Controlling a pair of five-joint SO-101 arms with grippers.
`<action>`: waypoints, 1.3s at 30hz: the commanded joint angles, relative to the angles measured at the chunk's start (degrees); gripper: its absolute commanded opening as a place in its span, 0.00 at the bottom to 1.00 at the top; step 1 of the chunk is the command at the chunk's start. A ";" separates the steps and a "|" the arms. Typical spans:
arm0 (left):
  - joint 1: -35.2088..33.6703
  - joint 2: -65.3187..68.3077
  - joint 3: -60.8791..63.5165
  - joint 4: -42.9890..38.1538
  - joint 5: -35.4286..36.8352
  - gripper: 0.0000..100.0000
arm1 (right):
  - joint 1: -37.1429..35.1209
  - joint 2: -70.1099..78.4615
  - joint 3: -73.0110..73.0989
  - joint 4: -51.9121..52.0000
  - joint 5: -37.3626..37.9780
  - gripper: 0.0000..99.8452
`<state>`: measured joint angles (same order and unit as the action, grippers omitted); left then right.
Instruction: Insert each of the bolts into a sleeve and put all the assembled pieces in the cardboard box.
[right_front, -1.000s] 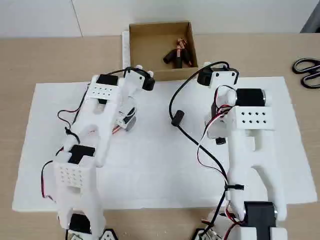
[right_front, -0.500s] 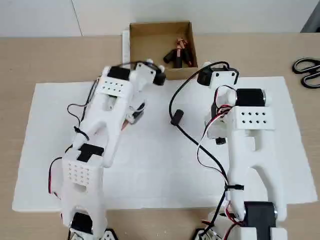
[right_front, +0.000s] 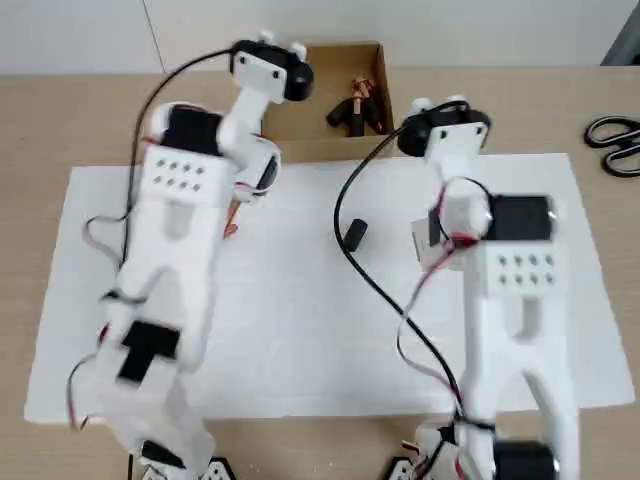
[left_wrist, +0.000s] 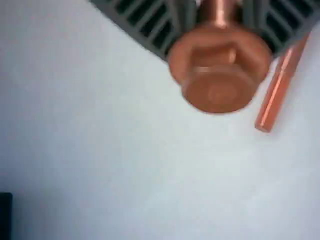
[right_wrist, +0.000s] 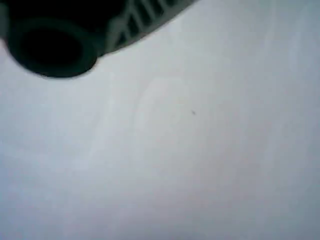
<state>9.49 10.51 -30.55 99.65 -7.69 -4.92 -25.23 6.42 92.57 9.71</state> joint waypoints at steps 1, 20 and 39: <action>0.18 -15.03 7.43 0.44 0.35 0.00 | -0.22 -9.80 -3.43 0.40 0.44 0.00; 0.62 -38.77 25.10 -0.35 0.62 0.00 | -8.04 -37.76 19.08 -14.90 -12.13 0.00; 5.19 -42.90 28.97 -18.02 25.14 0.00 | -13.58 -67.30 70.77 -49.80 -5.71 0.00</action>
<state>12.31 -30.55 -3.74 88.22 15.16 -18.02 -91.16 72.97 46.86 3.56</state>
